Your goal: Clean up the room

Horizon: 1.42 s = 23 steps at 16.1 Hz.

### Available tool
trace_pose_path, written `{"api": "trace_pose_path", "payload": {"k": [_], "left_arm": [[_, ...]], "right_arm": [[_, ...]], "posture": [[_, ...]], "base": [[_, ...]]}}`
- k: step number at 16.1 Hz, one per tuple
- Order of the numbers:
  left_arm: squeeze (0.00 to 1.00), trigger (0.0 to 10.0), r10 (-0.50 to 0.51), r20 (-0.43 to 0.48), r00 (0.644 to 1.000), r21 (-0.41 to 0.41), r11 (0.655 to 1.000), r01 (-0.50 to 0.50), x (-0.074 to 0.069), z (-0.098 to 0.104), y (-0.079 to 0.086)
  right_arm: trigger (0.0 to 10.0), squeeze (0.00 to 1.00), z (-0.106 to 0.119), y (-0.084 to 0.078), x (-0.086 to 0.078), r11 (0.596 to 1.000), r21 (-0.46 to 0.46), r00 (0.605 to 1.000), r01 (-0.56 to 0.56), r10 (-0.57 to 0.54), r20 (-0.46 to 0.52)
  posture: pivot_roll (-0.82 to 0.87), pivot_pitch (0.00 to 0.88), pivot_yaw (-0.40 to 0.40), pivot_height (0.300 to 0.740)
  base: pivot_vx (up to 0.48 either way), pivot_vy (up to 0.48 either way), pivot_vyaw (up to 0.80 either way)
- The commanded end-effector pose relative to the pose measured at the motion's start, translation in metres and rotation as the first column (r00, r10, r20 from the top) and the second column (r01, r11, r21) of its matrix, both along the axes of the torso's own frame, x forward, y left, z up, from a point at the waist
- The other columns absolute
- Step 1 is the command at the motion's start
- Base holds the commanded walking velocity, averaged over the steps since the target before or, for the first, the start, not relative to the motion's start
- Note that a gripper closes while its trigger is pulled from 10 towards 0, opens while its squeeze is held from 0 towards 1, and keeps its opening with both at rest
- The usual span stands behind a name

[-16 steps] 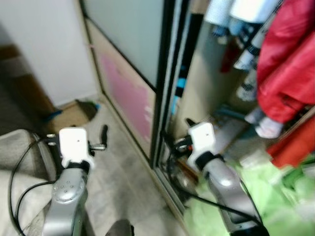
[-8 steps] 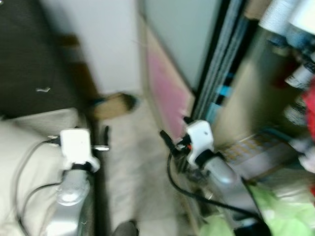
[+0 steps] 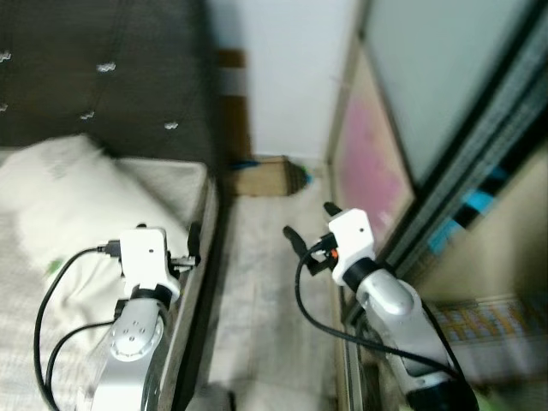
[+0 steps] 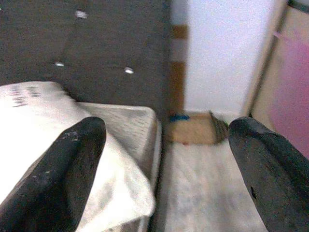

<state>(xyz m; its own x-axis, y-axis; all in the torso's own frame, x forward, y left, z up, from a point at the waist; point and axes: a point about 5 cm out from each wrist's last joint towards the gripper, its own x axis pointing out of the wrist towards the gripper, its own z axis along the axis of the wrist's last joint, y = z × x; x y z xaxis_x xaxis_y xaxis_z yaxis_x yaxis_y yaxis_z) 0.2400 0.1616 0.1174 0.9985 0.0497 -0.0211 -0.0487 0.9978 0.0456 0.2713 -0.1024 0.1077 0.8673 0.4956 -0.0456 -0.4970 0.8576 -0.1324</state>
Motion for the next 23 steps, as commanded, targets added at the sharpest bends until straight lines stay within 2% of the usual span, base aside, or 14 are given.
{"api": "trace_pose_path", "payload": {"k": [1,4,7,10,11,13,19,23], "left_arm": [[0.00,10.0,0.029,0.006,1.000,0.017,0.999,-0.029,0.003,-0.001,0.003],[0.00,10.0,0.044,0.028,0.999,0.020,0.999,-0.044,0.002,0.001,0.001],[0.00,10.0,0.050,-0.008,0.999,0.019,0.999,-0.050,-0.006,-0.006,0.004],[0.00,10.0,0.057,0.002,0.998,0.032,0.998,-0.057,-0.001,-0.003,0.006],[0.00,10.0,0.031,0.023,0.999,0.058,0.998,-0.033,0.005,0.002,0.005],[0.00,10.0,0.013,0.046,0.999,0.060,0.998,-0.016,0.012,0.006,0.003],[0.00,10.0,0.008,0.048,0.999,0.038,0.999,-0.010,0.009,0.006,0.001],[0.00,10.0,0.005,0.095,0.995,0.076,0.997,-0.013,0.010,0.011,0.004]], "right_arm": [[10.0,0.00,0.002,0.005,0.003,0.999,0.002,0.999,-0.034,0.034,0.011],[10.0,0.00,0.002,0.005,0.010,1.000,0.012,1.000,-0.026,0.026,0.006],[10.0,0.00,-0.005,0.005,0.008,0.999,0.038,1.000,0.009,-0.009,-0.016],[10.0,0.00,0.001,0.006,0.014,0.998,0.055,1.000,0.025,-0.025,0.008],[10.0,0.00,0.004,0.006,0.017,0.998,0.055,0.999,0.025,-0.026,0.023],[10.0,0.00,0.003,0.008,0.019,0.999,0.047,0.999,0.018,-0.019,0.028],[10.0,0.00,0.001,0.009,0.021,0.999,0.047,0.999,0.025,-0.026,0.035],[10.0,0.00,0.002,0.009,0.024,0.999,0.049,0.999,0.022,-0.024,0.042]], "posture": [[0.09,0.018,-0.109,0.740],[0.10,0.020,-0.110,0.740],[0.09,0.025,-0.069,0.740],[0.09,0.035,-0.058,0.740],[0.09,0.036,-0.056,0.740],[0.08,0.035,-0.052,0.740],[0.09,0.035,-0.056,0.740],[0.09,0.033,-0.055,0.740]], "base": [[0.000,0.000,0.00],[0.000,0.000,0.00],[0.000,0.000,0.53],[0.000,0.000,0.80],[0.000,0.000,0.80],[0.000,0.000,0.80],[0.000,0.000,0.80],[0.000,0.000,0.80]]}}
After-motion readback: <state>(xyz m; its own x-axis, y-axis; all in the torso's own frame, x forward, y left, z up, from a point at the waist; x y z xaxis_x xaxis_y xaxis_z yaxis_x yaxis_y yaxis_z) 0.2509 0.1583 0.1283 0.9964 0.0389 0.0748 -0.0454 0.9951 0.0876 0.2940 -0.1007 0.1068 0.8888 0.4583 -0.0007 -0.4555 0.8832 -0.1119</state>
